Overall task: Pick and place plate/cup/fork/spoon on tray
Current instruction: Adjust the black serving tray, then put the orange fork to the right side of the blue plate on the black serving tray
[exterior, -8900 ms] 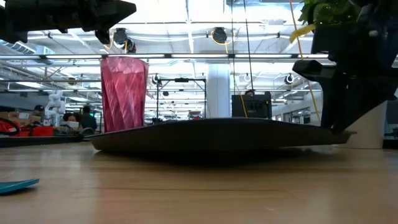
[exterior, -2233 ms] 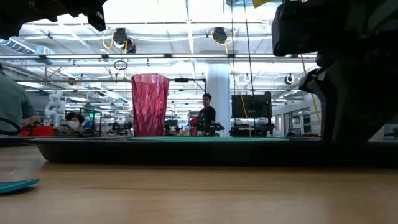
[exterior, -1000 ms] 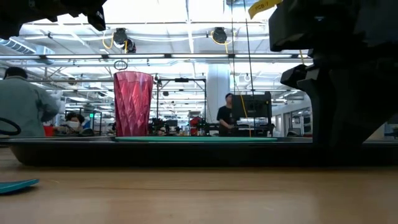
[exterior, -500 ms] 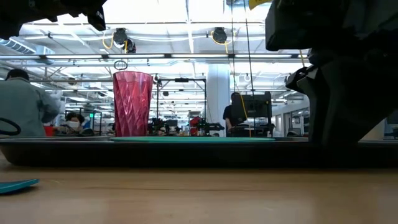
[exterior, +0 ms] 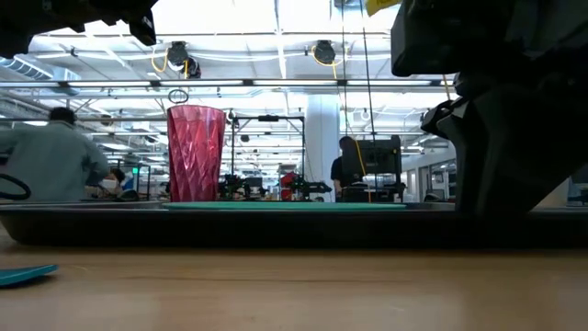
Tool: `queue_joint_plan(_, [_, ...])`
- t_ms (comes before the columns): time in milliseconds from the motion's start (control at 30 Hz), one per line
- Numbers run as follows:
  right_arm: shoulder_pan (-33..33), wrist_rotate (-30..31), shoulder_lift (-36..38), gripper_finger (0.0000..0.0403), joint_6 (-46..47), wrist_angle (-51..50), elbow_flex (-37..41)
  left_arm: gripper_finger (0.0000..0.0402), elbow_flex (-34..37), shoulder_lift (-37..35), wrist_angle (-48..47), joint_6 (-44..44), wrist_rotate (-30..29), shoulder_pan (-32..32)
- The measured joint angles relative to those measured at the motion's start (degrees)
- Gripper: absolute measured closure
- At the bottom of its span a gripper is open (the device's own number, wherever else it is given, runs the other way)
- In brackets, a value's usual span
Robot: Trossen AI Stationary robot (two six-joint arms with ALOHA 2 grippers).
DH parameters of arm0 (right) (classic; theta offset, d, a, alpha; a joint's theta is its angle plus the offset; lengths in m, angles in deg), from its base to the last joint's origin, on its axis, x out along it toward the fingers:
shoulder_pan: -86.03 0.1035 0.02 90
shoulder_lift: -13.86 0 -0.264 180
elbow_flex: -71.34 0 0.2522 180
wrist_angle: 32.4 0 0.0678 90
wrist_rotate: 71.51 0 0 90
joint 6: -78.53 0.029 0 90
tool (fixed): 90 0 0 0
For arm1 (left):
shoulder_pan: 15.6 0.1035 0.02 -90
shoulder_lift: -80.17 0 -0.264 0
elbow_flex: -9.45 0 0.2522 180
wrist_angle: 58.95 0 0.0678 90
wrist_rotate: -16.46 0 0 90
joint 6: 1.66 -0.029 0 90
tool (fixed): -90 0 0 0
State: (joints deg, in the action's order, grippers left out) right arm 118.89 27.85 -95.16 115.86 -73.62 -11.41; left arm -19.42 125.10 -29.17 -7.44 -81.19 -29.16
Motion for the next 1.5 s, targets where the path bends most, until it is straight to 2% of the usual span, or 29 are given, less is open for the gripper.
queue_joint_plan(367, [0.6,3.0,4.8,0.0257,-0.1,-0.3,0.2,0.0387,0.0,0.0,-1.1,-1.2,0.0,0.0])
queue_joint_plan(700, [0.9,4.2,11.9,0.0255,1.0,1.1,0.2,0.0387,0.0,0.0,-3.6,-1.9,-3.9,0.0])
queue_joint_plan(800, [0.5,9.5,15.7,0.0259,-0.2,1.3,0.1,0.0387,0.0,0.0,-3.0,-1.8,-4.6,0.0])
queue_joint_plan(967, [-2.2,21.4,20.8,0.0269,-8.2,1.7,0.0,0.0387,0.0,0.0,-2.2,-1.1,-8.1,0.0])
queue_joint_plan(1133, [-6.3,25.7,23.5,0.0277,-17.7,3.4,0.0,0.0387,0.0,0.0,-4.7,3.3,-18.4,-0.6])
queue_joint_plan(1333, [-10.2,33.1,23.5,0.0278,-37.2,10.6,0.0,0.0387,0.0,0.0,-13.5,8.8,-20.7,-3.4])
queue_joint_plan(1500, [-12.8,34.4,23.5,0.0277,-49.2,15.9,0.0,0.0387,-2.5,-1.6,-11.2,-1.3,-30.4,-3.5])
